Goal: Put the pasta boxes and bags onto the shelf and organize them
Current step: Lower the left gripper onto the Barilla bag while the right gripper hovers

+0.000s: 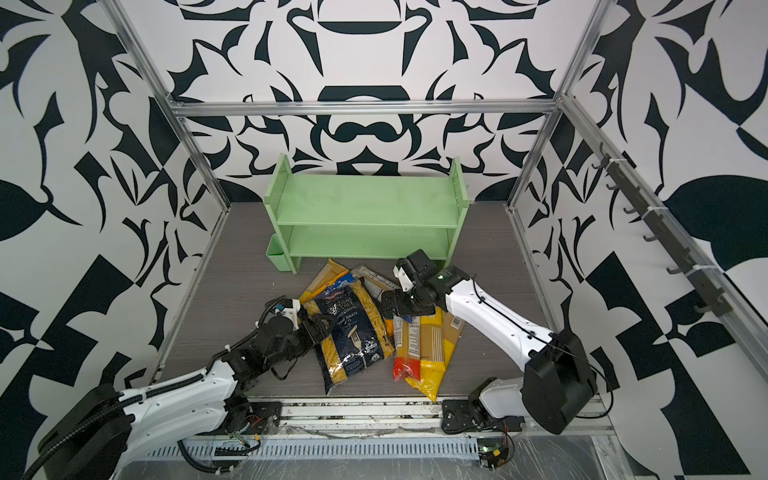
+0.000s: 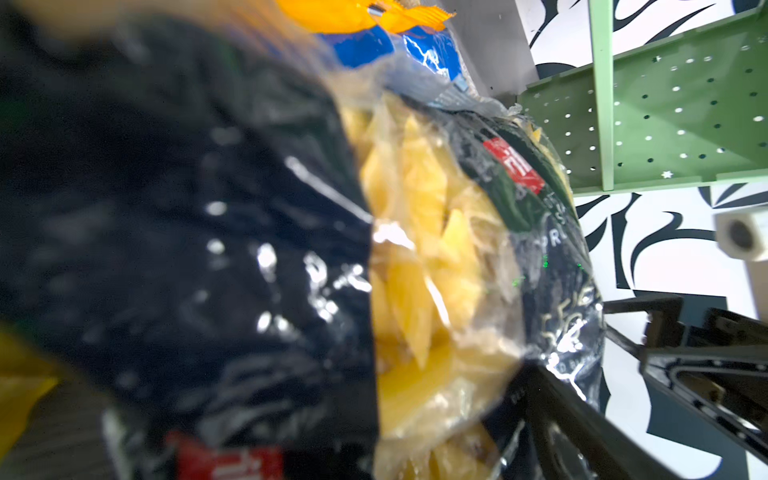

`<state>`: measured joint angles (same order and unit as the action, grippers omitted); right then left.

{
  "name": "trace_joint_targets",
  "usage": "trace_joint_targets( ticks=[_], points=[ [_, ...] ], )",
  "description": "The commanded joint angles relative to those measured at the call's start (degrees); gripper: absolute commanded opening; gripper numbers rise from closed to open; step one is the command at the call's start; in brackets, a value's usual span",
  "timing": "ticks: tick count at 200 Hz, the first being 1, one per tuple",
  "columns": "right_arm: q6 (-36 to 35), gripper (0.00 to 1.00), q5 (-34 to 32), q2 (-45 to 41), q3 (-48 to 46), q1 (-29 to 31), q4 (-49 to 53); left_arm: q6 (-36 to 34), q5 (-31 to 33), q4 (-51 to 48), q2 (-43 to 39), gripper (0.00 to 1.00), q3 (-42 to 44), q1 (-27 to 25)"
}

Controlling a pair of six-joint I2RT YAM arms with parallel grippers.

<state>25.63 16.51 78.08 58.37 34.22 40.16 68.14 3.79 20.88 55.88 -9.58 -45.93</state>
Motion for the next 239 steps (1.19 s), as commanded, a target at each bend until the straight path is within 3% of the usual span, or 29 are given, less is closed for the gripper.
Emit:
trace_joint_targets(
  ticks=[1,49,95,115,128,141,150,239],
  points=[
    [0.3,0.96,2.3,1.2,-0.1,0.2,-1.4,-1.3,-3.6,8.3,3.5,0.99,0.8,-0.6],
    [0.9,0.82,4.7,4.8,1.0,0.2,-1.8,-0.9,-7.2,20.0,13.3,0.99,0.1,-0.6],
    [2.1,0.8,5.2,5.0,0.1,0.4,-2.9,-1.2,-9.3,21.8,15.4,0.97,-1.2,-0.7],
    [2.1,0.81,5.1,4.4,-0.3,0.4,-2.6,-1.3,-9.4,21.3,14.2,0.86,-1.2,-0.8],
    [2.3,0.81,4.9,3.7,-0.6,0.5,-2.5,-1.5,-9.6,20.1,12.7,0.72,-1.2,-0.7],
    [2.3,0.81,4.6,3.1,-0.9,0.5,-2.3,-1.9,-9.4,18.0,10.7,0.5,-1.4,-0.7],
    [2.3,0.81,4.5,2.5,-1.1,0.4,-2.0,-2.2,-9.3,16.2,9.3,0.43,-1.7,-0.7],
    [2.2,0.82,4.1,-3.5,-2.4,0.4,-0.2,-5.6,-6.2,-1.9,-6.4,0.12,-6.2,-0.6]
  ],
)
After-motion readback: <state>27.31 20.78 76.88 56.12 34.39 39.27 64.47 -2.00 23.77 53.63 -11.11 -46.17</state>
